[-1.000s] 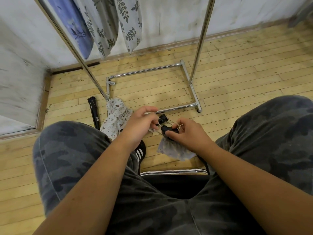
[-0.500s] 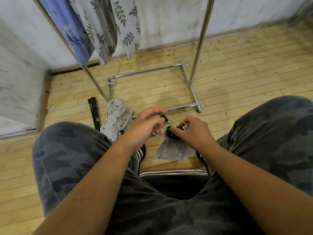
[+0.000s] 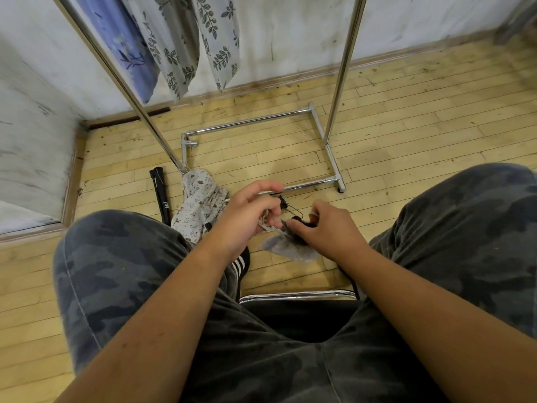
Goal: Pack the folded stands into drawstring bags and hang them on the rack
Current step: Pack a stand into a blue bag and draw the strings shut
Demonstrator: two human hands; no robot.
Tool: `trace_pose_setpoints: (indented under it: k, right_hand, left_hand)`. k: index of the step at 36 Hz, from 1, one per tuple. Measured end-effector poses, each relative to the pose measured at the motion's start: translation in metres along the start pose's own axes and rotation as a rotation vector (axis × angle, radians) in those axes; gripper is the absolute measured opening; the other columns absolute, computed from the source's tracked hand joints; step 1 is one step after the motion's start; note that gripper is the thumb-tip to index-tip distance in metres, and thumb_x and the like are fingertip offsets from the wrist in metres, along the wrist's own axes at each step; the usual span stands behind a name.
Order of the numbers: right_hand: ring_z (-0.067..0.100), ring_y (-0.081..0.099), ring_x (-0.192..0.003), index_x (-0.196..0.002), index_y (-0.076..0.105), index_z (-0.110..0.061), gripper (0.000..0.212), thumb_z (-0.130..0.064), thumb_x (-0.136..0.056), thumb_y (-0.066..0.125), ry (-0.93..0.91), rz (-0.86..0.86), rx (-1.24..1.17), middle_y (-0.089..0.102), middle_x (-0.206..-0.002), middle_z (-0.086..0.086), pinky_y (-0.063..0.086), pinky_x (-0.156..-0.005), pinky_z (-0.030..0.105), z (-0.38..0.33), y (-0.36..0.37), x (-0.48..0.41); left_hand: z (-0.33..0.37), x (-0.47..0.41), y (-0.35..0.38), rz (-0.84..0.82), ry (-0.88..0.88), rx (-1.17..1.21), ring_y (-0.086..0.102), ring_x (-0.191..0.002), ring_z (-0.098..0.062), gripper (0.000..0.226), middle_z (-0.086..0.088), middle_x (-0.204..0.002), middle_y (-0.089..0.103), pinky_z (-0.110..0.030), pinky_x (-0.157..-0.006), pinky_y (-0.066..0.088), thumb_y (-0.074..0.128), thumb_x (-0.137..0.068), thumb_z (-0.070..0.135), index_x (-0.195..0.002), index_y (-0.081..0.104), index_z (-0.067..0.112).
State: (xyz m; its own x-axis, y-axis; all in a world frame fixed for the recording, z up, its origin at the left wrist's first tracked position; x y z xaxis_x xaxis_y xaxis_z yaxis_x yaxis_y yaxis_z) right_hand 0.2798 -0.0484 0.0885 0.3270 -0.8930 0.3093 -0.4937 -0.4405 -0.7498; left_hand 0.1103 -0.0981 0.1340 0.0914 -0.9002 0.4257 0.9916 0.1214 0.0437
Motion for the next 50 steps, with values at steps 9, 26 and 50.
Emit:
trace_pose_setpoints:
  k: [9,26,50]
  right_hand:
    - [0.021,0.051,-0.066,-0.068,0.045,-0.015,0.050,-0.051,-0.098,0.062,0.114,0.025,-0.126,0.048,-0.065,0.002,0.038,-0.058,0.034,0.013,-0.005,-0.005]
    - [0.014,0.052,-0.049,-0.092,0.075,0.002,0.041,-0.039,-0.095,0.072,0.296,-0.124,-0.458,0.061,-0.064,0.007,0.041,-0.044,0.025,0.020,0.001,-0.002]
    - [0.018,0.046,-0.079,-0.107,0.071,-0.013,0.014,-0.013,-0.098,0.059,0.110,-0.456,-0.872,0.062,-0.088,0.002,0.034,-0.059,0.029,-0.015,0.008,0.006]
  left_hand:
    - [0.004,0.004,0.004,-0.058,0.009,0.024,0.056,-0.067,-0.019,0.030,-0.008,-0.079,0.061,-0.041,-0.081,0.053,0.056,-0.096,0.009,-0.121,0.070,0.016]
    - [-0.010,0.005,0.022,-0.117,-0.091,-0.043,0.065,-0.083,-0.026,0.036,-0.008,-0.098,0.074,-0.068,-0.103,0.045,0.064,-0.082,0.020,-0.117,0.071,0.029]
    - [-0.007,0.011,0.031,-0.247,-0.065,-0.250,0.044,-0.129,0.009,0.067,0.023,-0.155,0.046,-0.014,-0.094,0.036,0.041,-0.100,0.010,-0.156,0.033,0.048]
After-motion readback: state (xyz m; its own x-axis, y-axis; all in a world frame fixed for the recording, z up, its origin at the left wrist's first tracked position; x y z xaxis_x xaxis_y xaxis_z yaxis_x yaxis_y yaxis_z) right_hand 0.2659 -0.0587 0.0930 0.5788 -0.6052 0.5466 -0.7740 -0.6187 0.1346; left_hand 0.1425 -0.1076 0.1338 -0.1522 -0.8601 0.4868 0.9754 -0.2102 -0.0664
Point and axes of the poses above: each hand's wrist, its own x-axis away from the middle knuckle, its own y-axis out of the palm, z = x × y, the point moved 5 cm from there along -x, towards the middle knuckle
